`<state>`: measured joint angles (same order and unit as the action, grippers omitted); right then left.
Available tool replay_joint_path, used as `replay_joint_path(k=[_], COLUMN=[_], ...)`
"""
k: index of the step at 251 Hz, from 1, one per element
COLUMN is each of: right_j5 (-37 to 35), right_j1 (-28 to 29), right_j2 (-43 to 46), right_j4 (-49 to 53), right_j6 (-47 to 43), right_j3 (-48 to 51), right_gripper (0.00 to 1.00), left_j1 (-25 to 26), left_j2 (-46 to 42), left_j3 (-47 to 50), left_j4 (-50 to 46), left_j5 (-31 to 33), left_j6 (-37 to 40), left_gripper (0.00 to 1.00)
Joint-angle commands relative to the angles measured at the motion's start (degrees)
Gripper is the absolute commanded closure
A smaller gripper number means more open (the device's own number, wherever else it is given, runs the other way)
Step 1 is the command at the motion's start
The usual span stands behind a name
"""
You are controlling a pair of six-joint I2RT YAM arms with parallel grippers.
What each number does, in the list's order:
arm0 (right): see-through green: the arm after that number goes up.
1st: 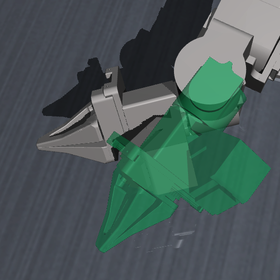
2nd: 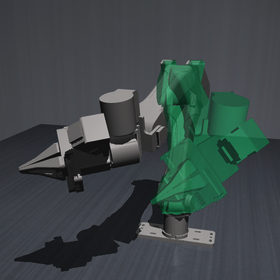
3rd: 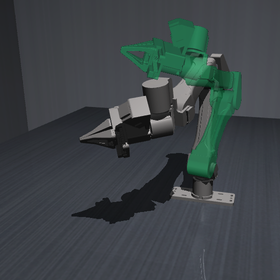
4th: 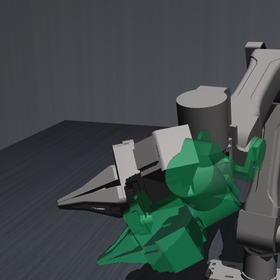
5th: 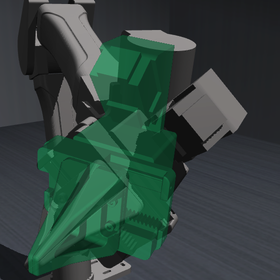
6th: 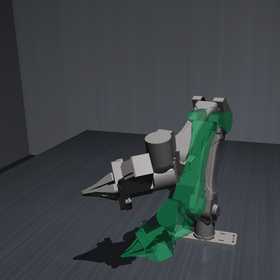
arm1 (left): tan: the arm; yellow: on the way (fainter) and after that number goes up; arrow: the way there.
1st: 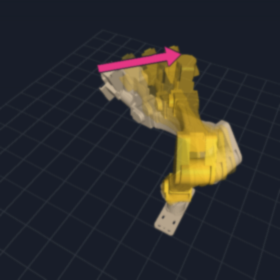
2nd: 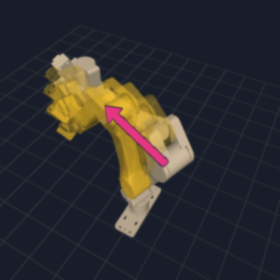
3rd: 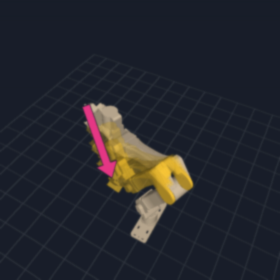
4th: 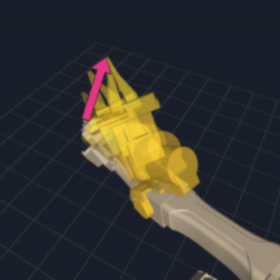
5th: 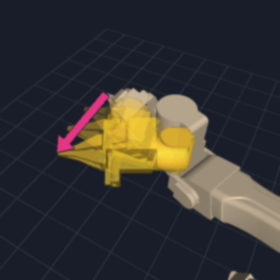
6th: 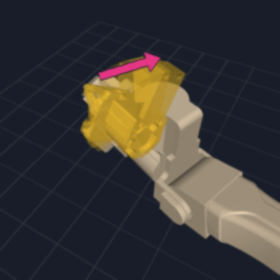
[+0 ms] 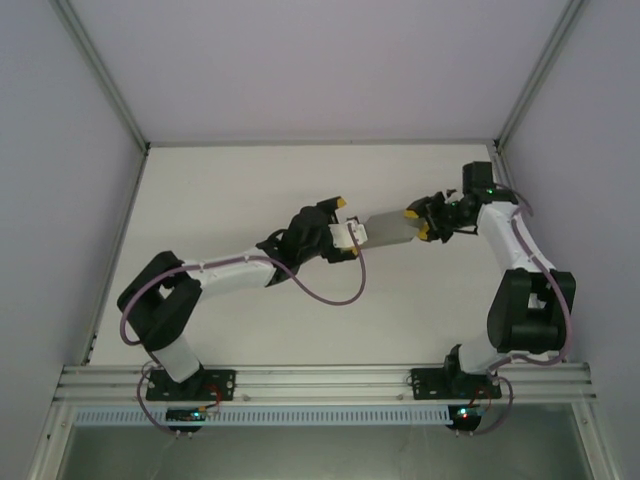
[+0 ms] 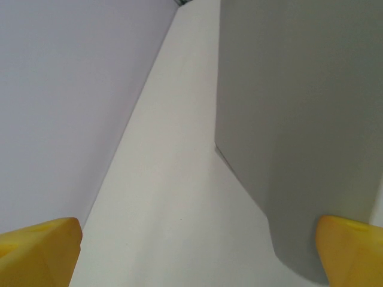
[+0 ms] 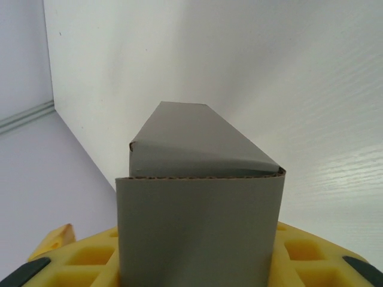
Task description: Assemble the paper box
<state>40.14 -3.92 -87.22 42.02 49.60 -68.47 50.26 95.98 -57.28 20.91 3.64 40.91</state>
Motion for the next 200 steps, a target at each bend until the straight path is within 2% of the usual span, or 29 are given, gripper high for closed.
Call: replay_joint_path(k=[1,54,136,174,200], right_j5=[6.07,8.09,2.11,3.75,5.39], right_j1=[-1.21,-0.12,-5.02,-1.27,1.55], right_j2=[-1.73,-2.66,-2.39,-2.10,-0.19], right_j4=[3.63,2.49,6.87,5.86,0.04], right_j6=[-1.42,-0.42,-4.47,-4.16,1.34], right_j3=[-2.62,-3.97,-5.97,-4.87,-2.03], right_gripper=[0.75,0.75,0.76,0.76,0.75], left_j1=[-0.32,-0.42,-0.80,-1.37,-1.33], left_j2=[-2.39,-1.33,-4.40,-2.82,-0.92], left_j3=[0.18,-1.84,-0.86,-2.32,-3.64], left_j4=[-5.65,-9.13,-11.12,-10.31,-10.30], left_j5=[-4.25,-7.68,-12.33,-11.60,-10.96], left_j6=[0.67,0.37,-0.25,-0.42,-0.12], left_gripper=[0.00,0.00,0.00,0.00,0.00])
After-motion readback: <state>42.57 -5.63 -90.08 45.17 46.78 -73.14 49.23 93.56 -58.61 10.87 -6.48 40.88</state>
